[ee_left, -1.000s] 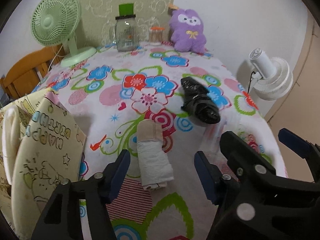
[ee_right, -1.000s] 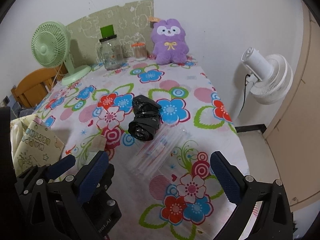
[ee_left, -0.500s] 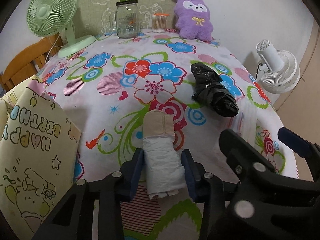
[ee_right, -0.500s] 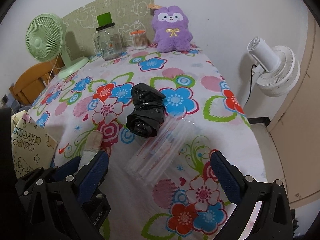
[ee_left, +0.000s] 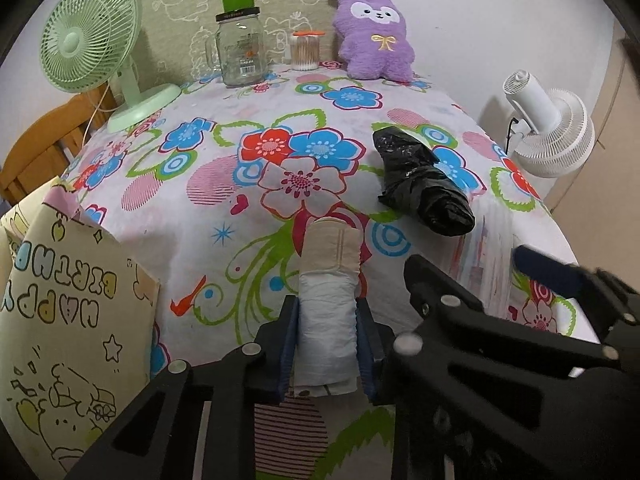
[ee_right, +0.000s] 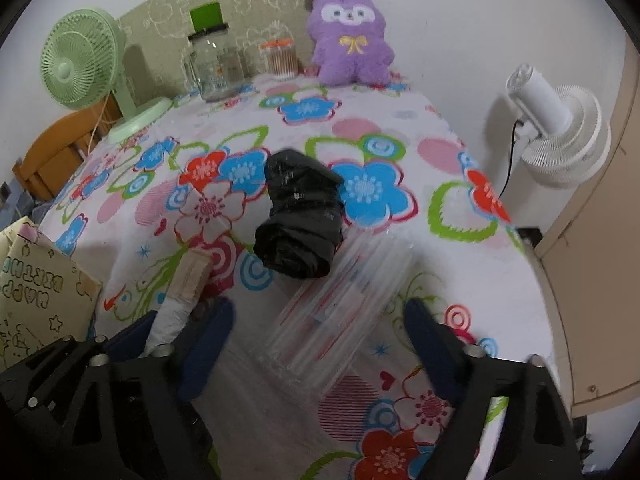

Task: Organize soft objects
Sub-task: 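Grasp the white rolled towel with the left tool while the right grasps the clear straw bag, then lift the white roll and clear straw bag and carry them over the fabric box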

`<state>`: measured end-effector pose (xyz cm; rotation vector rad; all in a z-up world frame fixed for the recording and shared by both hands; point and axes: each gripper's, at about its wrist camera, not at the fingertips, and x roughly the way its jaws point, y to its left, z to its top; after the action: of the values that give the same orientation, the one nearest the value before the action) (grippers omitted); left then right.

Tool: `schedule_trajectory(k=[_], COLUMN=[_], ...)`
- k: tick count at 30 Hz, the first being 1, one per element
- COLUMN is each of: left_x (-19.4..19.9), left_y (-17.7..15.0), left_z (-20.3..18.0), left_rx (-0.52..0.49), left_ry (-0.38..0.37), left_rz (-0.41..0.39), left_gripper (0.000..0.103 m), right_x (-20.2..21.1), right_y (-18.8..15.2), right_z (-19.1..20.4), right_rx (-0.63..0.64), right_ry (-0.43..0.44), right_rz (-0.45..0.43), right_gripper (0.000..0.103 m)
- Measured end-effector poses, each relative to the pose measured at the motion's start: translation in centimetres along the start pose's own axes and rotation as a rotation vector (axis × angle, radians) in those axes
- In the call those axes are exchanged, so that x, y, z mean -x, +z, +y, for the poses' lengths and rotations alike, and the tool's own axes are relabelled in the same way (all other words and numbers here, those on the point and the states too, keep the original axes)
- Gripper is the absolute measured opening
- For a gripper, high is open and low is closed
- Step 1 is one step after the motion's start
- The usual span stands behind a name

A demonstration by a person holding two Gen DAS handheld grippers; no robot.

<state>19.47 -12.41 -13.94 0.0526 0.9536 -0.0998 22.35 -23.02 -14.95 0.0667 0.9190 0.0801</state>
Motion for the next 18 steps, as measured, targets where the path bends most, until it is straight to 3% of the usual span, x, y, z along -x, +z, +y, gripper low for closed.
schedule_trajectory(k=[6,18], left_x=[0.0,0.9], left_y=[0.0,-1.0], left_z=[0.0,-0.4], left_rx=[-0.014,-0.039], left_ry=[0.0,-0.008], left_rz=[-0.002,0.005], left_gripper=[0.026,0.02], right_x=[-0.2,1.5], right_y=[-0.3,-1.4], right_z=[-0.2,-0.1], right_rx=[-0.028,-0.014], right_ry=[-0.012,0.017], right_rz=[0.016,0.026], right_gripper=[0.049,0.027])
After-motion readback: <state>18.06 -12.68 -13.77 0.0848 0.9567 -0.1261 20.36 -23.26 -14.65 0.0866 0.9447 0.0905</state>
